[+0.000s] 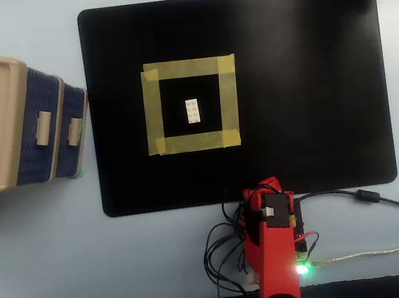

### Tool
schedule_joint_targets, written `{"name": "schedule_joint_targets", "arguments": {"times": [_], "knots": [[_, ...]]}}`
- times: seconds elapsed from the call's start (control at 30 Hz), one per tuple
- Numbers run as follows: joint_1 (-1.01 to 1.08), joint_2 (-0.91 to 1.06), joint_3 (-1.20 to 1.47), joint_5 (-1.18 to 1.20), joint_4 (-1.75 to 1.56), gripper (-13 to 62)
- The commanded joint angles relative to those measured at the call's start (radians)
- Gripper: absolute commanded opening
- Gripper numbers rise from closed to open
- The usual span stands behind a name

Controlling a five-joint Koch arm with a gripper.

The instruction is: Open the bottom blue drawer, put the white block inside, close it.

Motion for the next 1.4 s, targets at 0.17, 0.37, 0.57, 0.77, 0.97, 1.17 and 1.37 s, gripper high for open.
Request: {"name": "schedule_joint_targets", "arguments": {"times": [0.17,0.37,0.57,0.77,0.97,1.17,1.37], "knots": [[-0.008,0.044,0.038,0.003,0.077,34.4],[0.002,0.046,-0.031,-0.008,0.103,34.0],[-0.020,0.014,-0.699,-0.275,0.138,33.8],[-0.555,-0.084,-0.839,-0.885,0.035,33.6],[-1.120,-0.216,-0.548,-1.772,-0.815,33.6],[-1.126,-0.463,-0.140,-1.804,-1.960,33.6],[-1.126,-0.959,-0.270,-1.804,-2.474,33.7]]}}
